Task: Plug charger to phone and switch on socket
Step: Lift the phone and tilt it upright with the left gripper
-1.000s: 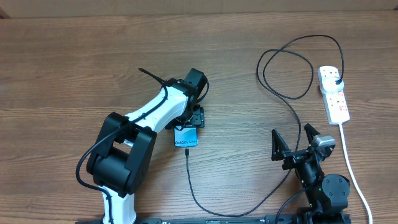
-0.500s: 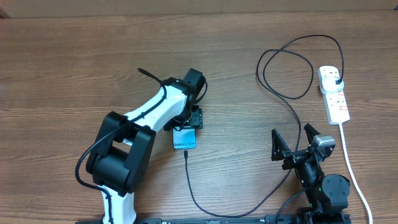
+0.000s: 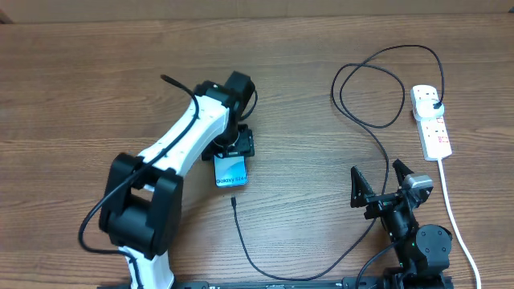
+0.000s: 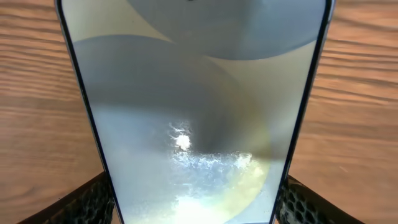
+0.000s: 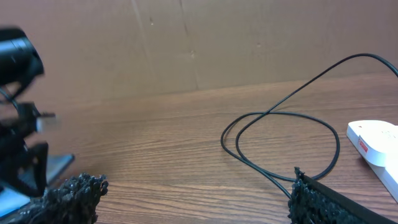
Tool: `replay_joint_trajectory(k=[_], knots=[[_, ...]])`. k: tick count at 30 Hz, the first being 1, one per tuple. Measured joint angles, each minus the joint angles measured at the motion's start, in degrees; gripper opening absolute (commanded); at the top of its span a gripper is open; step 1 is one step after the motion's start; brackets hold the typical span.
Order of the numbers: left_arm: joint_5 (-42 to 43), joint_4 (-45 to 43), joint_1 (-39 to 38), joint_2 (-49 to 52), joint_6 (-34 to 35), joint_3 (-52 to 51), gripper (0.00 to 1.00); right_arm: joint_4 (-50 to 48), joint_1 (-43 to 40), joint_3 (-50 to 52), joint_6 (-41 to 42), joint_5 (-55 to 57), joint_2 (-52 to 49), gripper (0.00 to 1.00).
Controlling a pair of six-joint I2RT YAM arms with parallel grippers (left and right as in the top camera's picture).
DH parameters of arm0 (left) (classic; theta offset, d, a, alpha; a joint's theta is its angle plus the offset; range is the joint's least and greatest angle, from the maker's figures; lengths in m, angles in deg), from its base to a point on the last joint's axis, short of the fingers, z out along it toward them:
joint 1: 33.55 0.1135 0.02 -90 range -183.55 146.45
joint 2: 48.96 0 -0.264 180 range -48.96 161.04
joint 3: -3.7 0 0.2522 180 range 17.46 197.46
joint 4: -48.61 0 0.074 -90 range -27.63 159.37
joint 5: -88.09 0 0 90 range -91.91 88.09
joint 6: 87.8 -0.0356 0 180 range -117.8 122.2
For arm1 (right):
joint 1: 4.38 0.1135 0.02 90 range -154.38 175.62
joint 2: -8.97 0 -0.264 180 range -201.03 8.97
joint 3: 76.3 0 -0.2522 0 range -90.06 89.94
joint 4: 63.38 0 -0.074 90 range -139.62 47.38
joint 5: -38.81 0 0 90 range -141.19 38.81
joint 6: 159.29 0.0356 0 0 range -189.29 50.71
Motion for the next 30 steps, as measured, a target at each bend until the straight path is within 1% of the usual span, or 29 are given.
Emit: replay_joint_trajectory(k=[11, 24, 30], knots=[[3.9, 2.2, 0.0, -1.0, -2.8, 1.6, 0.6, 0.0, 0.0, 0.0, 0.0, 0.0, 0.0, 1.0], [5.3, 3.3, 0.0, -1.0, -4.5, 1.6, 0.59, 0.0, 0.0, 0.0, 0.0, 0.0, 0.0, 1.0], [9.9, 3.3, 1.2, -1.0, -6.4, 1.6, 0.59, 0.0, 0.0, 0.0, 0.0, 0.0, 0.0, 1.0]])
